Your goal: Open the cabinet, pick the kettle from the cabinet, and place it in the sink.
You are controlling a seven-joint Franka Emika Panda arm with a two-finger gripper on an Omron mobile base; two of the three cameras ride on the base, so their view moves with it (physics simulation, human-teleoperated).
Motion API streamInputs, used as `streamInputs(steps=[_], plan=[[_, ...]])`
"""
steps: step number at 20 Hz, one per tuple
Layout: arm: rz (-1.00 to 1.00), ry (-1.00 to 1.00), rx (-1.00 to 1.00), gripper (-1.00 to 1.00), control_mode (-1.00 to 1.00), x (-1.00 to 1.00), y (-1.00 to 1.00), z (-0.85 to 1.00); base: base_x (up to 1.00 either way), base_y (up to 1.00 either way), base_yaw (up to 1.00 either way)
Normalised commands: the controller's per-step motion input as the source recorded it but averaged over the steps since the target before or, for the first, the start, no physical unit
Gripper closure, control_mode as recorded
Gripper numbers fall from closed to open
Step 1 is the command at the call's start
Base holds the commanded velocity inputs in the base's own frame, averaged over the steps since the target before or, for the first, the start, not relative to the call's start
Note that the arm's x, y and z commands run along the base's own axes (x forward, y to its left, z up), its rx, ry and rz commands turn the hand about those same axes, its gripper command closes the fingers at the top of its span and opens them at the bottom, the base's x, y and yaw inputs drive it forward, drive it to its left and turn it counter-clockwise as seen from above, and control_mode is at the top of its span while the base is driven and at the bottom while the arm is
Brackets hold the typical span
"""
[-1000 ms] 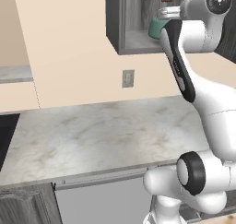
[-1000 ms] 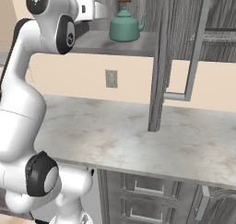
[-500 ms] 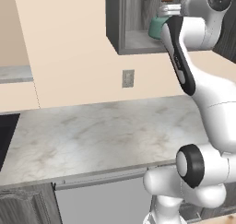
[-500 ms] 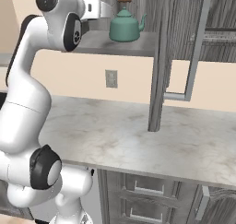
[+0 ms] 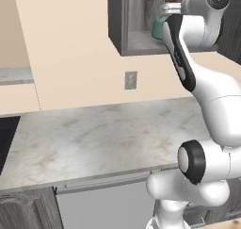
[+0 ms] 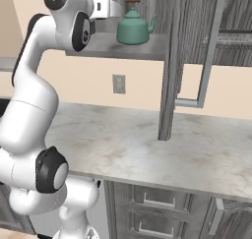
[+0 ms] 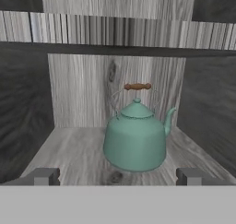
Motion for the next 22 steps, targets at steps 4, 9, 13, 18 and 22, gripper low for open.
streamInputs(steps=[4,9,13,18,22], plan=[[0.00,0.00,0.00,-1.00,-1.00,0.18,-0.03,-0.06,0.00,0.00,0.00],[0.00,-0.03,0.00,-1.00,-1.00,0.26,0.00,-0.01,0.00,0.00,0.00],[0.01,-0.03,0.00,-1.00,-1.00,0.22,0.02,0.00,0.00,0.00,0.00],[0.02,-0.02,0.00,-1.00,-1.00,0.23,0.00,0.00,0.00,0.00,0.00],[0.01,0.00,0.00,-1.00,-1.00,0.24,0.00,0.05,0.00,0.00,0.00]])
